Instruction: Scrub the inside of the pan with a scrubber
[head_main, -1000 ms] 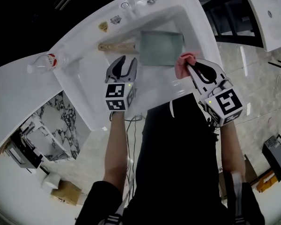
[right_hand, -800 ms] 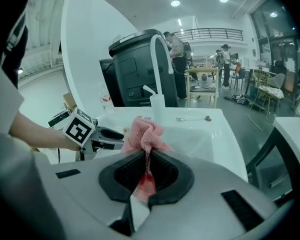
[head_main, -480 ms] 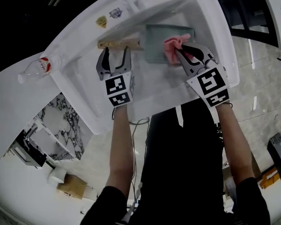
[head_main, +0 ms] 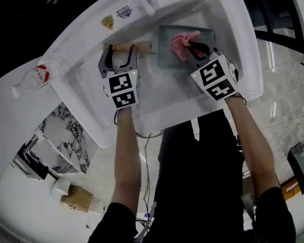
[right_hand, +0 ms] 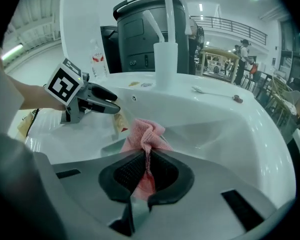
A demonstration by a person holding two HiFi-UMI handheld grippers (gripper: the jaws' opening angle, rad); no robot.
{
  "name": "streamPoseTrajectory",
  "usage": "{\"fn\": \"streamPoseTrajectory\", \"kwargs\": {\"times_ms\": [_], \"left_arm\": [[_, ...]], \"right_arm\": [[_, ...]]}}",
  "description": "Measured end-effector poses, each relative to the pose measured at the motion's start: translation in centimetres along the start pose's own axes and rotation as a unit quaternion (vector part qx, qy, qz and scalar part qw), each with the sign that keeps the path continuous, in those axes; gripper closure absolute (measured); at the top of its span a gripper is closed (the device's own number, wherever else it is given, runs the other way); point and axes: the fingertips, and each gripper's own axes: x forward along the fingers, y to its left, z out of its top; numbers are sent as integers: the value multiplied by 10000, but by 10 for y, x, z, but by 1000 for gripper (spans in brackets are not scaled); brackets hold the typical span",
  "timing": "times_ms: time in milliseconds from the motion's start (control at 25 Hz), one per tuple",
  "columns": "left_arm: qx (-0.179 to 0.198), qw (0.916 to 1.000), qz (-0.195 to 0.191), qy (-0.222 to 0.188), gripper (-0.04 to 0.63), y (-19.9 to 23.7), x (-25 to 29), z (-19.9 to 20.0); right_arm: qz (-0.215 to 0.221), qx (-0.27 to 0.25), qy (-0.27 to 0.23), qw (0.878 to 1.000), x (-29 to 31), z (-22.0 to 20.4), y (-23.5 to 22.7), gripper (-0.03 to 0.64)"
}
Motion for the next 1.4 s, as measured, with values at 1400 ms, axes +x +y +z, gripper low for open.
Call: {"fn": "streamPoseTrajectory", "kwargs": {"times_ms": [1400], "left_arm": [[134,9993,300,178,360,4,1,-3]], "right_arm": [[-345,-926,516,9938,115,8,7,574]]}}
